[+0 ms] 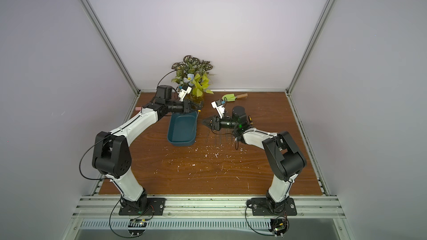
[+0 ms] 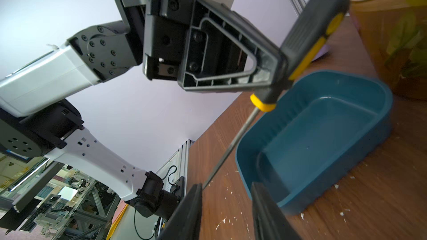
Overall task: Take the file tool out of the storage box
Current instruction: Pick up the file tool from the storage box.
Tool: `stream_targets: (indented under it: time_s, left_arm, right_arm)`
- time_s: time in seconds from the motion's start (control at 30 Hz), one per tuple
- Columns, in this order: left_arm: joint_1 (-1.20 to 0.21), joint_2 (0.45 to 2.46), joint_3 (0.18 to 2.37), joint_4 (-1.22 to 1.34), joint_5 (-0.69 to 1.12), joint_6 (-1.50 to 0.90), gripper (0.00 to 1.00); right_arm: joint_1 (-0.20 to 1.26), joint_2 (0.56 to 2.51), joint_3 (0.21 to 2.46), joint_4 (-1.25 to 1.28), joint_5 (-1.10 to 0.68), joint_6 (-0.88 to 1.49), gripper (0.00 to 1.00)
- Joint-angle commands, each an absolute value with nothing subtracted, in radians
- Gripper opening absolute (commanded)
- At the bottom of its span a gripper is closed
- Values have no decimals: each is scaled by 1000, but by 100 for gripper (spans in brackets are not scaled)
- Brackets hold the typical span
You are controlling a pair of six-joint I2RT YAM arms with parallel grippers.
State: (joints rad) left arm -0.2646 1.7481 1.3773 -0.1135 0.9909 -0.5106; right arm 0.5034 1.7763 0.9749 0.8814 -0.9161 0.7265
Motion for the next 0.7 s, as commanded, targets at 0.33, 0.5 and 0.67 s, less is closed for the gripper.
stream_targets:
  time_s: [0.33,0.5,0.67]
  left_arm:
    - [-252,1707,1342,-30,1046,-546,0]
    - [-249,1703,1341,-29,1050,-545,0]
    - [-249,1703,1336,-11,1052,-553,0]
  right_arm:
    - [521,1870,1137,988,-876,830,25]
    - [523,1887,1144,1010,-863,864,7]
    - [525,1900,1140,1069,-862,911,0]
